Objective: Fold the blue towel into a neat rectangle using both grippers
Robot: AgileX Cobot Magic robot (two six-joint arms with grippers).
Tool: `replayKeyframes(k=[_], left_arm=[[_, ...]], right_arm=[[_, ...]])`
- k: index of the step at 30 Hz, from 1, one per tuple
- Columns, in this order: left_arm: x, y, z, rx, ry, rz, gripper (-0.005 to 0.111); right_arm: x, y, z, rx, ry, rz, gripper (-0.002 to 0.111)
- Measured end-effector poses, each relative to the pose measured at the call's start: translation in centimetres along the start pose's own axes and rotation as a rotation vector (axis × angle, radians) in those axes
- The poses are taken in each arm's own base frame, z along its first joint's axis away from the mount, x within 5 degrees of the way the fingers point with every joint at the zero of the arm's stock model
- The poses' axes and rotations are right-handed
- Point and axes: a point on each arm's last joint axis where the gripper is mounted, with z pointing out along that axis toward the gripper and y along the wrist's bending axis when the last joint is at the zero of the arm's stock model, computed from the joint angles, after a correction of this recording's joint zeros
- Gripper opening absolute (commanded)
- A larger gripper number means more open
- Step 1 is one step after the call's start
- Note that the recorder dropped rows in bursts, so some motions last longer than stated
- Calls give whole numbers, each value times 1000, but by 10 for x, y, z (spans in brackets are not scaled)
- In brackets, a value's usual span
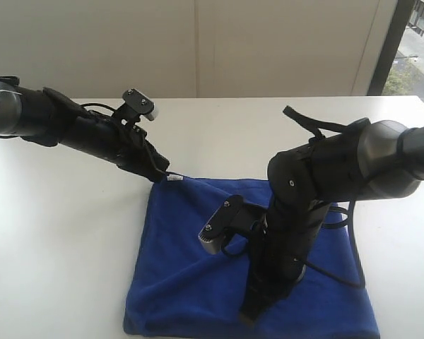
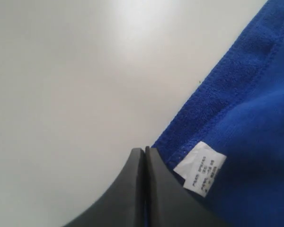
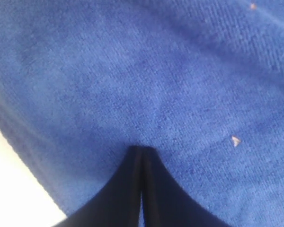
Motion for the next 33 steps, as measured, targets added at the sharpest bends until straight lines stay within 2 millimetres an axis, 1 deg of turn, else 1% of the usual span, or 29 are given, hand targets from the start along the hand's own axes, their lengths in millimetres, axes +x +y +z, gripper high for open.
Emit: replayKeyframes(k=[9,18,22,28,33], left_arm=[[6,4,5,-31,28,6,0],[6,8,5,-79,27,8,0],[7,9,6,-82,28,5,0],[16,9,14,-66,50,-4,0],[17,9,15,-64,54,-6,0]], right_arm=[[1,1,0,-6,11,0,0],[1,0,0,-6,13,2,0],[1,0,0,-8,13,3,0],[1,0,0,-8,13,3,0],[1,0,0,-8,13,3,0]])
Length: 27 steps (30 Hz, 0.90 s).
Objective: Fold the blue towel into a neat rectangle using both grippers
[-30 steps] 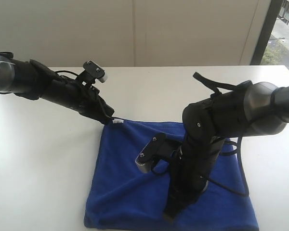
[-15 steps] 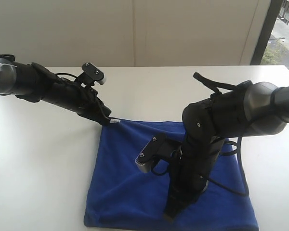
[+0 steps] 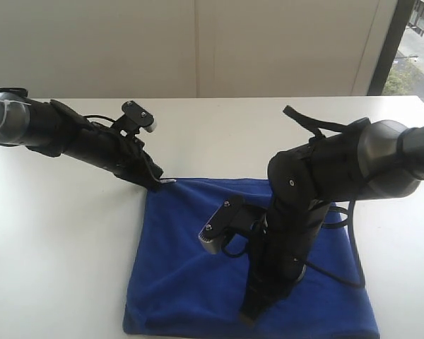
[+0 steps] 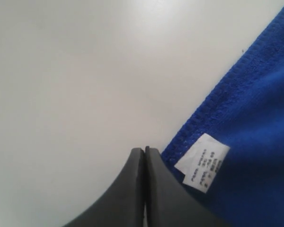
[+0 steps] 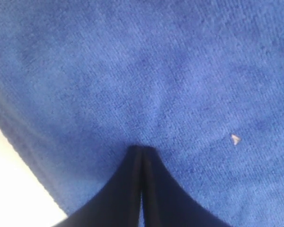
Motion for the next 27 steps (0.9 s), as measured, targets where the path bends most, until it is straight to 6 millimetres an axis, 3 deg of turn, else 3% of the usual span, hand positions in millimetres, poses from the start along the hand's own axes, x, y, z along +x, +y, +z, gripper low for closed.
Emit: replayKeyframes(k=[4,10,13,16,21,22,23,24,25,27], left_arm=[[0,0,0,0,0,0,11],[-2,0,-2,-2,-3,4,49],[-10,0,-11,-13,-26,15,54],[-22,-1,-25,-30,-60,31,54],[-46,-10,-56,11,-123,71,46],[-49,-15,-63,48,-133,82,35],[-55,-26,-75,143,-140,99,24],[-57,-32,-80,204,-134,103,6],[-55,-44,-87,321,-98,106,0],[-47,-59,-87,415,-22,93,0]], right_arm=[[0,0,0,0,0,0,0],[0,0,0,0,0,0,0],[0,0,0,1,-2,0,0],[-4,-1,-12,19,-40,-7,0],[-14,-9,-66,153,-191,-12,0],[-14,-12,-75,187,-213,7,0],[-12,-22,-97,276,-247,33,0],[-10,-29,-106,311,-255,53,0],[-5,-40,-117,343,-255,100,0],[5,-54,-119,343,-219,169,0]])
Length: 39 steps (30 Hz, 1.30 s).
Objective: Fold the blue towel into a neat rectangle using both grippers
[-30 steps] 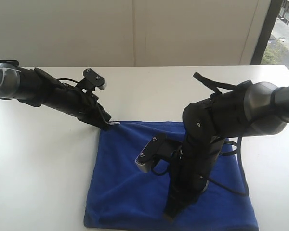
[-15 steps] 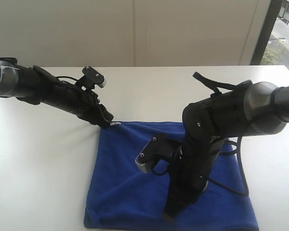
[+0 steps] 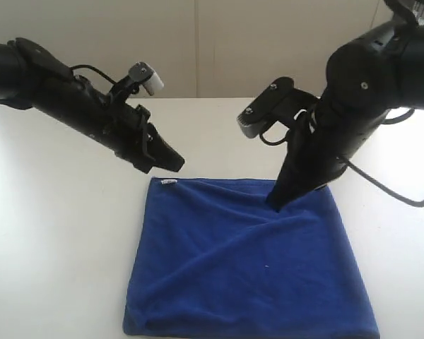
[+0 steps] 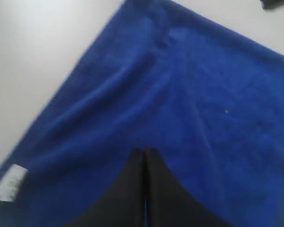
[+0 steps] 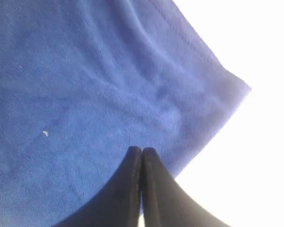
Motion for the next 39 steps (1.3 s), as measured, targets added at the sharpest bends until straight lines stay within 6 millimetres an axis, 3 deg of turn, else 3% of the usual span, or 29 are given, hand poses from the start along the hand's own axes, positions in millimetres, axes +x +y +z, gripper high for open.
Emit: replayKeyframes(k=[3,7,11,17,25,32,39], left_arm=[[19,-22,23,77,100,-19,0],[43,-70,68,137,271,-1,0],[64,-86,81,123,383,-19,0],[78,-90,79,81,415,-69,0],[87,-100,66,60,435,-69,0],[96,-111,54,43,446,-71,0],[111,-117,50,16,474,-125,0]], right_arm=[[6,-5,18,-42,80,34,0],[6,5,47,-139,139,25,0],[7,26,52,-346,104,13,0],[22,40,68,-399,75,26,0],[27,42,78,-383,71,37,0],[33,48,102,-408,145,40,0],[33,48,102,-411,146,43,0]])
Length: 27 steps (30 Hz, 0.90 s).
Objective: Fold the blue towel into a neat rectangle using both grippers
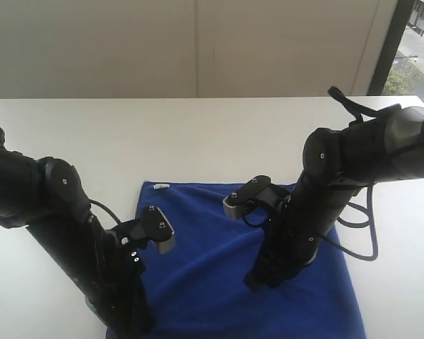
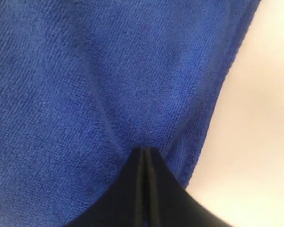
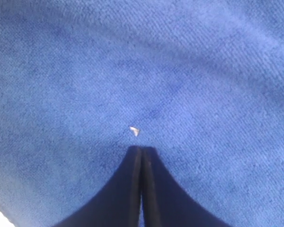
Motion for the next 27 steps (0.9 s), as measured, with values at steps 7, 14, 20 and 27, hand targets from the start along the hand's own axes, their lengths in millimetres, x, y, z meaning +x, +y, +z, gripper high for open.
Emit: replayKeyframes(k=[7,14,20,27], left_arm=[[12,-4,-7,-46,22,-43,0],[16,-5,-18,-111,52,-36,0],[21,-5,-16,-120,63,-44,0],[28,-6,-13,-144,52,-69,0]], right_arm=[[0,0,0,0,0,0,0],[0,0,0,2,2,-3,0],[0,0,0,2,2,-3,0],[0,0,0,2,2,-3,0]])
